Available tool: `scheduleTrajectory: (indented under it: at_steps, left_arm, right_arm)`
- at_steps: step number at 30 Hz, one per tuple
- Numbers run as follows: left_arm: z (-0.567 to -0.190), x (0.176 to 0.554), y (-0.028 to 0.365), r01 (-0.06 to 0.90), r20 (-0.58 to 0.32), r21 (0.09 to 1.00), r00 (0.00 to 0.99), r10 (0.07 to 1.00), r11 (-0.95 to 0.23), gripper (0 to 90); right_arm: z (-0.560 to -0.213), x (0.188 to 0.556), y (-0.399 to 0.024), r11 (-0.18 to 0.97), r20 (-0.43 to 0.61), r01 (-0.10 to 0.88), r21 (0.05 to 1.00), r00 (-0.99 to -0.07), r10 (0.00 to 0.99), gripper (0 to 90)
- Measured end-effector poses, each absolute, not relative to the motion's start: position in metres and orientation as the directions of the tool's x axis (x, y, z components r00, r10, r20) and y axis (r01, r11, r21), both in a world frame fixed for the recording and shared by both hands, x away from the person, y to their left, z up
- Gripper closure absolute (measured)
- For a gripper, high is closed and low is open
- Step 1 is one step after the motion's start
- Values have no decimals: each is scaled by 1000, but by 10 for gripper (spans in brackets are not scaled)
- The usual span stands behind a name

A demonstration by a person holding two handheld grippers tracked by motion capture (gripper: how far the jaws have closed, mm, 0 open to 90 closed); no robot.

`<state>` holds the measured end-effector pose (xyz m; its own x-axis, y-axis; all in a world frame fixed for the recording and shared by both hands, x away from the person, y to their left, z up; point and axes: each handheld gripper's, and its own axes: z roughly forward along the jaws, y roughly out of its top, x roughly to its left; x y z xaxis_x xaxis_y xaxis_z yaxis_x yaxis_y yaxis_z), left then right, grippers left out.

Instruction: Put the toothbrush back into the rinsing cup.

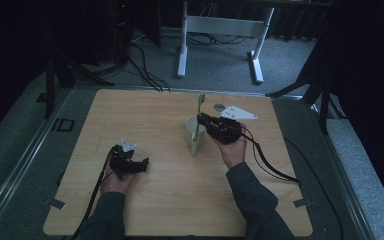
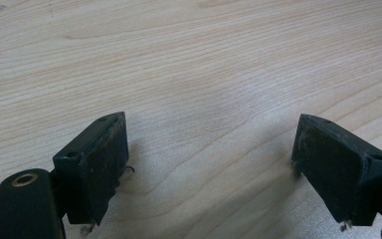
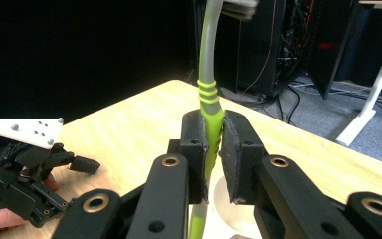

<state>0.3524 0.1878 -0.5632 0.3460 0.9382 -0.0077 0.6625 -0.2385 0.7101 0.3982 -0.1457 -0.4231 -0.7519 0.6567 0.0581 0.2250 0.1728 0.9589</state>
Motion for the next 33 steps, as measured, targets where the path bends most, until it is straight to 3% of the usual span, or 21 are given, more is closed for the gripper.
scheduleTrajectory:
  at_steps: [33]
  left_arm:
    - [-563, 352, 188, 663, -9, 710, 346, 938, -238, 151]
  right_arm:
    - [-437, 399, -143, 241, 37, 254, 937, -756, 654, 802]
